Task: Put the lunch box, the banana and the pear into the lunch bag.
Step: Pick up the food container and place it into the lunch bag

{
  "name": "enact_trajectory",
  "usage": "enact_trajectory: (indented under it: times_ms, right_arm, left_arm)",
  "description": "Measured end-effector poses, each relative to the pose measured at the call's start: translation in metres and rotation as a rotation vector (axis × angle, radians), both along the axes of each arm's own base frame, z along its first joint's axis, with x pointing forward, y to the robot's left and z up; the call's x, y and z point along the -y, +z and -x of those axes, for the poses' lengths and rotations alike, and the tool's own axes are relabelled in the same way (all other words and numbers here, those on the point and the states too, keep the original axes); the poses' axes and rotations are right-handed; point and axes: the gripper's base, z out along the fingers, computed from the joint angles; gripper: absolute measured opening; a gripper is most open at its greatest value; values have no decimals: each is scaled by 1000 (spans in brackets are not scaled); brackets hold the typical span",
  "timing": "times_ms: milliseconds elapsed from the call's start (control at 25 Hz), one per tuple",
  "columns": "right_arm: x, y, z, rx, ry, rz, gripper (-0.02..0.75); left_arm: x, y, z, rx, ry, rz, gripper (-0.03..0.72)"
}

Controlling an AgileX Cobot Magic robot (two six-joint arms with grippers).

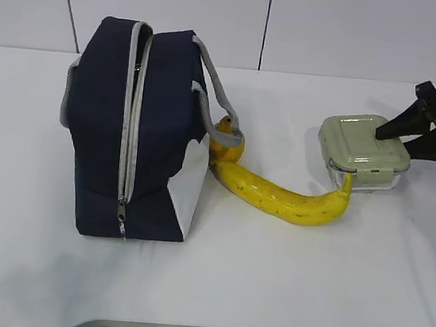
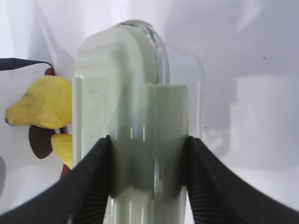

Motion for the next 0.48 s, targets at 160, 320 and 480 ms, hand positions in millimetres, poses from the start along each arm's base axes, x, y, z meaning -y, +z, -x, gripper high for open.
enact_trajectory:
  times_ms: [160,320,480]
  right_arm:
    - [-1,17,2,26,-15,1,358]
    - [-4,38,5,75,-31,-15,358]
    - [-6,54,8,107,-37,-15,357]
  left_arm:
    - [11,19,-19,-92,-64,81,240]
    - [27,36,-54,-232,-141,211,240]
    - [36,47,-86,-318,-169,292,240]
